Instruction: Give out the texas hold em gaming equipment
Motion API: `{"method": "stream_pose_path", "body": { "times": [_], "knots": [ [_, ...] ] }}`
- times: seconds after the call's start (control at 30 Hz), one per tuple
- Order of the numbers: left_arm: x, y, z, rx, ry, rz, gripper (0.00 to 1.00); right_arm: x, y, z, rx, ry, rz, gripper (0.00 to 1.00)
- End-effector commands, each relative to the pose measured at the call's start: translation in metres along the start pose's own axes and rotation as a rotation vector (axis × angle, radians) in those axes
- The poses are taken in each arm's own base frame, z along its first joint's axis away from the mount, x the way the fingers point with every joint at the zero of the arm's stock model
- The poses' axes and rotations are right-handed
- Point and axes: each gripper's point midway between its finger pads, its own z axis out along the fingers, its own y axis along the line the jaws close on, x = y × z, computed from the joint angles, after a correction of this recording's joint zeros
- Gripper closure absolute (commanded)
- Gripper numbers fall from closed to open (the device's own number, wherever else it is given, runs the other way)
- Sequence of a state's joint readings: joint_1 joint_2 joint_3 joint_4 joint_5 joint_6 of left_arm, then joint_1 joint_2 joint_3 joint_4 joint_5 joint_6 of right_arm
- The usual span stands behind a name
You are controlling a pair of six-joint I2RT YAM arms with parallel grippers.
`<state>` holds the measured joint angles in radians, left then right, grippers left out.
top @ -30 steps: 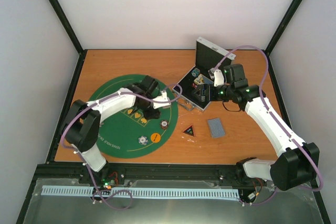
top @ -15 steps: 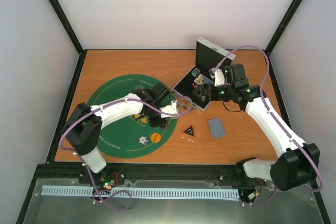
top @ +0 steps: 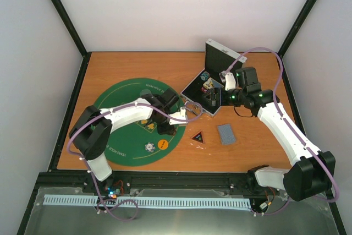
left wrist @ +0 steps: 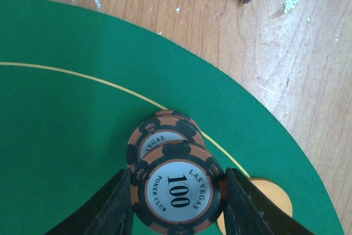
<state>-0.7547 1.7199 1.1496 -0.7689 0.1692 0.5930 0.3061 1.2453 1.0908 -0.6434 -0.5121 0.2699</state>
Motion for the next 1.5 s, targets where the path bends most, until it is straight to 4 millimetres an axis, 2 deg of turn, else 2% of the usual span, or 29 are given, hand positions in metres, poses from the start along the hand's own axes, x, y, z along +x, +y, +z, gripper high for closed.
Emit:
{"method": "stream_pose_path", "body": {
  "times": [0.0, 0.4, 0.57, 1.2, 1.3, 1.47],
  "knots": [
    [-0.009, 0.005, 0.0, -0.019, -0.024, -0.004, 0.87, -0.001, 0.0, -0.005, -0.005, -0.014, -0.007, 0.14],
    [-0.008, 0.01, 0.006, -0.041, -0.015, -0.004, 0.79, 0.0, 0.0, -0.005, -0.009, -0.012, -0.008, 0.14],
    [-0.007, 0.01, 0.007, -0.039, -0.009, -0.002, 0.68, 0.0, 0.0, -0.005, -0.01, -0.011, -0.008, 0.14],
    [-0.01, 0.005, 0.002, -0.025, -0.034, 0.014, 0.43, 0.001, 0.0, -0.007, -0.012, -0.016, -0.008, 0.14],
    [-0.018, 0.004, -0.01, -0.02, -0.065, 0.026, 0.38, 0.0, 0.001, -0.008, -0.014, -0.02, -0.011, 0.13],
    [-0.047, -0.008, -0.056, 0.02, -0.196, 0.096, 0.26, -0.003, 0.001, -0.01, -0.003, -0.042, -0.029, 0.07]
  ]
}}
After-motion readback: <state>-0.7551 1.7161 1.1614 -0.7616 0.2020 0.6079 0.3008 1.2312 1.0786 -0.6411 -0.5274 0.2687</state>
